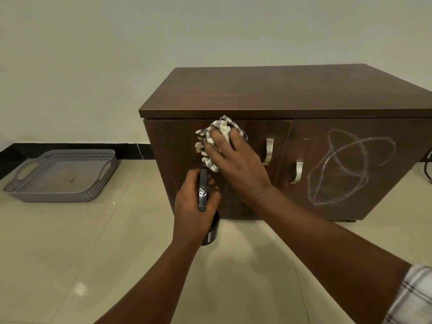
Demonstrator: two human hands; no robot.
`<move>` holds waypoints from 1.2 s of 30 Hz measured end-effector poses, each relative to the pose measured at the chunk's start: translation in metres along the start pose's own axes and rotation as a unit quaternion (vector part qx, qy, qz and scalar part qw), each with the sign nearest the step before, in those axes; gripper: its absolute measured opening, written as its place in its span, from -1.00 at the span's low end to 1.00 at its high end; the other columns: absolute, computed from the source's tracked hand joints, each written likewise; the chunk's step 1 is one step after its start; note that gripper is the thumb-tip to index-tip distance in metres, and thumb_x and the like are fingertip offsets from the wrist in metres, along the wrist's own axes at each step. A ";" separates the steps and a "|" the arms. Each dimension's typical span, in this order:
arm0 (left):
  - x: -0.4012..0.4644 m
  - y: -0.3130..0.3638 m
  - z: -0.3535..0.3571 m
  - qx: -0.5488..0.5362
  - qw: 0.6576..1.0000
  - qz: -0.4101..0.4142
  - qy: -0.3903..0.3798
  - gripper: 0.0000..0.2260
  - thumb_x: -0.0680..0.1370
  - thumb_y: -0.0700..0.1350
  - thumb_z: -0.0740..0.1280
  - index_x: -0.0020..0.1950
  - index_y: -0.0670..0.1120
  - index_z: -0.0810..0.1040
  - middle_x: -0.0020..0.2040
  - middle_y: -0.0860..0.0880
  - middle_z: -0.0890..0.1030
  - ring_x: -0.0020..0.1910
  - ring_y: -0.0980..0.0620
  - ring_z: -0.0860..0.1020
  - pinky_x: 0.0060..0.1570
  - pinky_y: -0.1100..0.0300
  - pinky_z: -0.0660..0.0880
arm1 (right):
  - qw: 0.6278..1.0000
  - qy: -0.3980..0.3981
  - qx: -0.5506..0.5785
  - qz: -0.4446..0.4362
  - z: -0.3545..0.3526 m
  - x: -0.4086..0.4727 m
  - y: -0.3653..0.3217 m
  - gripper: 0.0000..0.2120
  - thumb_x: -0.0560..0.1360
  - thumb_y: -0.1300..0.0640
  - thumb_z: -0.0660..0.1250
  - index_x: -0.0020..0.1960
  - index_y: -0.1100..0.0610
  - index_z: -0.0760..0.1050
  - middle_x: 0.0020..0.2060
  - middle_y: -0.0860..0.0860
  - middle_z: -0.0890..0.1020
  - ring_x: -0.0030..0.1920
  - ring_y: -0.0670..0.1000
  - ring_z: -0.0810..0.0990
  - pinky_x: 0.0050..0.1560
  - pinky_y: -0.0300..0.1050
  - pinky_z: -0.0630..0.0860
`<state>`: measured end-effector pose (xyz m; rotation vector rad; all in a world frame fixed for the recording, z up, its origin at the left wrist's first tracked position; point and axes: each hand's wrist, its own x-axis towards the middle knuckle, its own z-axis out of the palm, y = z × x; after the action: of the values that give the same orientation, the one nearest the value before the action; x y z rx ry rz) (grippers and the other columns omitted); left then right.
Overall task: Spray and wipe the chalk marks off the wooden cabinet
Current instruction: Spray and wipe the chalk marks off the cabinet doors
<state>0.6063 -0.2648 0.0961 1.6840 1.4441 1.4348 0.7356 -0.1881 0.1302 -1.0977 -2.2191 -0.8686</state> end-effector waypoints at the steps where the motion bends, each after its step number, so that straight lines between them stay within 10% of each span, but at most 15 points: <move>1: 0.001 -0.001 -0.004 0.002 1.000 -0.003 0.004 -0.77 0.57 -0.19 0.37 0.19 0.00 0.46 -0.06 0.12 0.60 -0.06 0.22 0.58 -0.08 0.50 0.46 | 1.000 -0.006 -0.003 -0.006 0.000 -0.002 0.002 -0.53 0.49 0.35 0.21 0.39 0.20 0.37 0.38 0.19 0.39 0.26 0.27 0.39 0.18 0.11 0.48; 15: 0.007 -0.003 -0.022 -0.008 1.000 -0.019 0.021 -0.80 0.57 -0.19 0.37 0.13 0.02 0.47 -0.03 0.09 0.61 -0.02 0.20 0.58 -0.07 0.53 0.45 | 0.965 0.032 -0.017 0.259 -0.016 -0.045 0.019 -0.60 0.45 0.34 0.38 0.26 0.12 0.50 0.26 0.20 0.46 0.14 0.22 0.38 -0.05 0.07 0.52; 28: 0.000 -0.012 -0.028 -0.010 1.000 -0.020 0.015 -0.81 0.57 -0.20 0.37 0.13 0.00 0.48 -0.04 0.12 0.62 -0.03 0.18 0.59 -0.08 0.51 0.46 | 0.969 -0.155 0.015 0.190 0.014 -0.100 -0.006 -0.44 0.21 0.40 0.55 0.17 0.14 0.52 0.29 0.19 0.42 0.05 0.21 0.43 -0.26 -0.06 0.55; 36: 0.005 -0.018 -0.032 -0.005 0.999 -0.027 0.023 -0.80 0.58 -0.19 0.36 0.15 0.02 0.46 -0.04 0.14 0.61 -0.01 0.25 0.57 -0.06 0.58 0.42 | 0.984 0.066 0.012 0.163 -0.014 -0.025 0.004 -0.44 0.45 0.40 0.28 0.41 0.13 0.32 0.36 0.14 0.40 0.24 0.23 0.37 0.20 0.10 0.42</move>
<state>0.5696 -0.2624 0.0930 1.6042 1.4938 1.4582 0.7551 -0.2084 0.1235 -1.3055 -1.8674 -0.7478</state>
